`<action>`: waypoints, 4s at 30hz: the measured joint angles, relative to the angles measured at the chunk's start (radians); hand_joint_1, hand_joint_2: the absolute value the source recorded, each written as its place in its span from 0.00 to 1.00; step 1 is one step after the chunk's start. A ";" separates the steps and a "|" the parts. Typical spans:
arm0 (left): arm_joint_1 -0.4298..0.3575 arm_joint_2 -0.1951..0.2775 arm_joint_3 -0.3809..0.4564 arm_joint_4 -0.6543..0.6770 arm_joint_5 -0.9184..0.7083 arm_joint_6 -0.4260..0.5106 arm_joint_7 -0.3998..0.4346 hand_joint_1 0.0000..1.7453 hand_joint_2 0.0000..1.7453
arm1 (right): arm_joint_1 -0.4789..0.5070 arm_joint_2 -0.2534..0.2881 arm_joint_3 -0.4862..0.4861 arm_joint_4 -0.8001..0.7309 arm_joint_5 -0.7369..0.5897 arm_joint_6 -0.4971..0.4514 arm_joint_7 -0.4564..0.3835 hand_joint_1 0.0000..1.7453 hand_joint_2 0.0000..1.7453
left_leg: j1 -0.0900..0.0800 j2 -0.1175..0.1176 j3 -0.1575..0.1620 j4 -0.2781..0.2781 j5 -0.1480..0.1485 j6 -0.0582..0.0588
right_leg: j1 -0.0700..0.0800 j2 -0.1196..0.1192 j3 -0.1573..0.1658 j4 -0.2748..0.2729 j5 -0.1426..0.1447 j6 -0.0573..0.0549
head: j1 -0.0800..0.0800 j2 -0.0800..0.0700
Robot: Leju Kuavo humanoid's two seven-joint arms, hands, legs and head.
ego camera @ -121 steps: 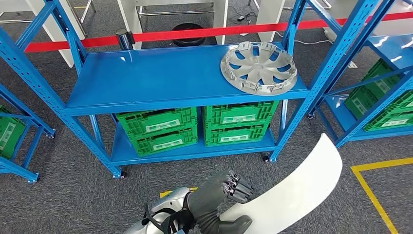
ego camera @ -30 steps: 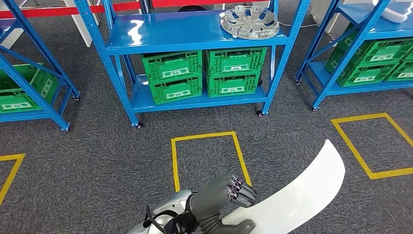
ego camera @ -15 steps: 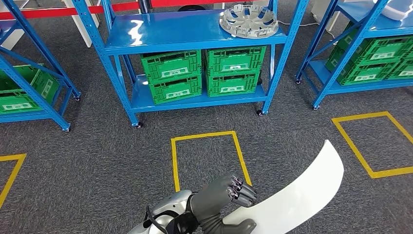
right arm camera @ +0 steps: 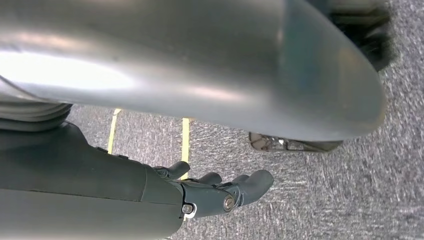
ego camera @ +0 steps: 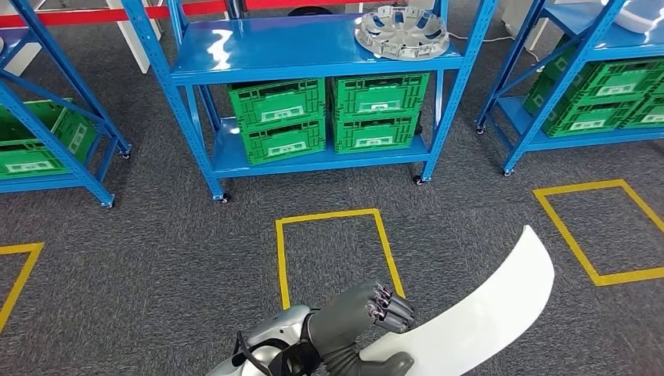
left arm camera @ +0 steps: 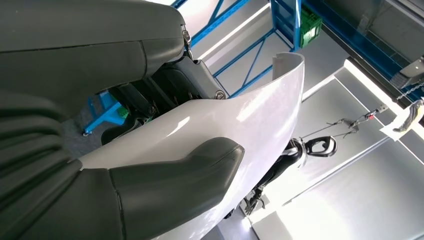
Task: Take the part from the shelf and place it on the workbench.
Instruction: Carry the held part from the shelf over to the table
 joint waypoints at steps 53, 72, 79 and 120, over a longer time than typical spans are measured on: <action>0.066 0.018 0.021 -0.025 -0.042 -0.028 0.024 1.00 1.00 | 0.010 -0.017 0.010 0.001 0.034 -0.009 -0.004 0.00 0.00 | -0.003 -0.071 0.023 0.019 -0.036 -0.008 | 0.004 0.125 0.024 -0.145 0.080 -0.018 | -0.008 0.000; 0.076 0.002 0.036 -0.029 -0.049 -0.049 0.021 1.00 1.00 | 0.009 -0.022 0.013 0.001 0.047 -0.009 -0.013 0.00 0.00 | -0.006 -0.010 -0.056 0.218 -0.162 -0.046 | 0.012 0.028 0.064 -0.169 0.074 -0.064 | -0.007 0.000; 0.077 0.000 0.042 -0.029 -0.066 -0.051 0.029 1.00 1.00 | 0.010 -0.032 0.019 0.001 0.048 -0.009 -0.015 0.00 0.00 | 0.003 -0.089 0.013 0.046 -0.043 -0.035 | 0.011 0.125 0.057 -0.161 0.078 -0.047 | -0.010 0.000; 0.064 -0.024 0.039 0.016 -0.067 -0.029 0.010 1.00 1.00 | 0.008 -0.045 0.019 0.001 0.040 -0.006 -0.038 0.00 0.00 | -0.011 0.022 0.005 0.029 -0.029 0.014 | 0.012 0.028 -0.094 0.121 -0.036 -0.006 | 0.008 0.000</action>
